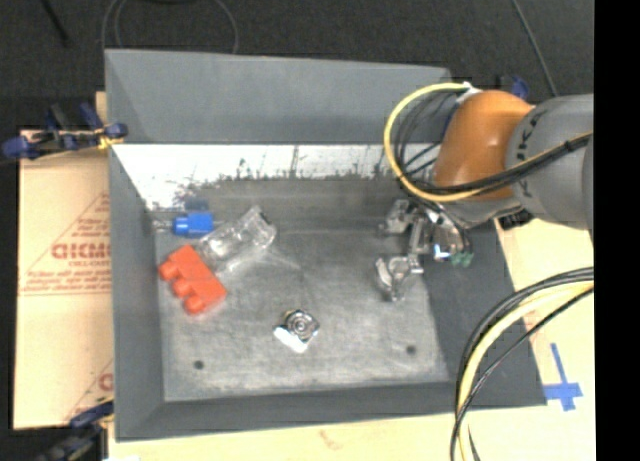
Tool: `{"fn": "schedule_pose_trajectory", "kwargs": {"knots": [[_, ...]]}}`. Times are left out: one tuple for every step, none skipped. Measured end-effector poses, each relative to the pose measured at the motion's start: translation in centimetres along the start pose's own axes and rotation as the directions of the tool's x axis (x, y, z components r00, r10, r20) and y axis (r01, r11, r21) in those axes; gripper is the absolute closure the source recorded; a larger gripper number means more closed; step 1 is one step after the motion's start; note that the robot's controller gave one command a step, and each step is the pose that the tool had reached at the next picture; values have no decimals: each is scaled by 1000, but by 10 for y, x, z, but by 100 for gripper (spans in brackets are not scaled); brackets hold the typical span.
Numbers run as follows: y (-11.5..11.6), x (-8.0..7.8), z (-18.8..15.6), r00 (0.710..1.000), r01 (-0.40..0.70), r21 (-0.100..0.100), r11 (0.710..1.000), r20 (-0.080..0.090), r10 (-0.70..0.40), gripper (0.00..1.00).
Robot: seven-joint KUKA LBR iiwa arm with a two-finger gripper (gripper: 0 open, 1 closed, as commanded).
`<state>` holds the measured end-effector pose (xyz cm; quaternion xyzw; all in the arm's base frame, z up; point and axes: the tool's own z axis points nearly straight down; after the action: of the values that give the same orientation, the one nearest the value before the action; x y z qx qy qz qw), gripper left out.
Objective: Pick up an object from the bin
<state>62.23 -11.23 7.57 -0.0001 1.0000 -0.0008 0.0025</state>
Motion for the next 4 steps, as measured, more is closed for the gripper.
{"fn": "schedule_pose_trajectory", "kwargs": {"knots": [[-47,9,2,1000,24,-2,1000,2,-24,0],[2,35,-16,964,-265,-2,964,-5,265,0],[-9,24,2,998,-65,0,998,4,65,0],[-6,31,-37,999,-31,1,1000,5,31,0]]}}
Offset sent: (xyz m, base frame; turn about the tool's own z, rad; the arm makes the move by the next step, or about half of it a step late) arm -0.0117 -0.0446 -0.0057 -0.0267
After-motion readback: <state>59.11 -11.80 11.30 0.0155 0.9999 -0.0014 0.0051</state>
